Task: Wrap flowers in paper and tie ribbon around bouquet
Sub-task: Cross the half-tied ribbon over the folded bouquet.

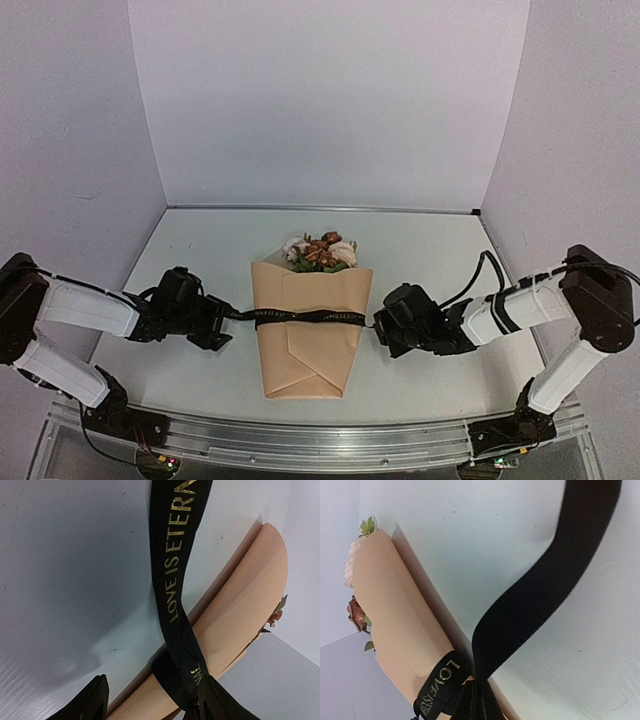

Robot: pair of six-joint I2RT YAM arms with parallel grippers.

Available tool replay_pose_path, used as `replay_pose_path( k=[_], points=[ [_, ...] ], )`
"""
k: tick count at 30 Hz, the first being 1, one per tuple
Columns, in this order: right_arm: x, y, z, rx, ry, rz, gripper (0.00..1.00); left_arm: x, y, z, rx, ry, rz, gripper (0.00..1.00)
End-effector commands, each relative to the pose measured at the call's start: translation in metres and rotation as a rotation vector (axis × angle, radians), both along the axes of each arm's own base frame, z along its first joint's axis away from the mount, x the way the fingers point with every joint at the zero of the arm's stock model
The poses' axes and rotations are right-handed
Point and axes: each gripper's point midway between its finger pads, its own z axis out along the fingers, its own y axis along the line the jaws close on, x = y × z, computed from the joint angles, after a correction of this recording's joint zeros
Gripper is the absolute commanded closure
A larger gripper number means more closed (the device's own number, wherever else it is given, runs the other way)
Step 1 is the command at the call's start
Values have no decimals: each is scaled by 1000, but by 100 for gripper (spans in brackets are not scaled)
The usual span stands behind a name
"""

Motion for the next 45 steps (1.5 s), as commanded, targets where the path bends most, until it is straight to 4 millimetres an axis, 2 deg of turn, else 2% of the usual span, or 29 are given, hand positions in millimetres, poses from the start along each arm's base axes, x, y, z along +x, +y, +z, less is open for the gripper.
replay_pose_path(
  k=[1,8,17,21,25,30,32,34,40,45],
  points=[
    [2,4,6,-44,-10,50,100,31,-22,28,-81,-101,18,36],
    [1,6,6,-48,-8,66,100,33,-32,15,-119,-67,19,38],
    [1,7,5,-49,-4,74,100,36,-49,7,-178,-39,16,39],
    [0,8,5,-50,-5,79,100,37,-51,-1,-184,-25,22,43],
    [0,9,4,-50,-2,82,100,38,-49,-6,-186,-30,34,54],
    [-1,7,4,-54,-2,84,100,34,-40,-14,-152,-33,46,77],
    [-1,5,3,-62,-4,79,100,30,-36,-17,-127,-33,44,90],
    [-1,1,4,-73,-8,72,100,27,-30,-18,-97,-40,41,99],
    [-1,-23,1,-116,-7,29,100,18,1,-24,50,-54,37,100],
    [-1,-57,-11,-165,23,-19,100,24,28,-17,134,-87,-1,100]
  ],
)
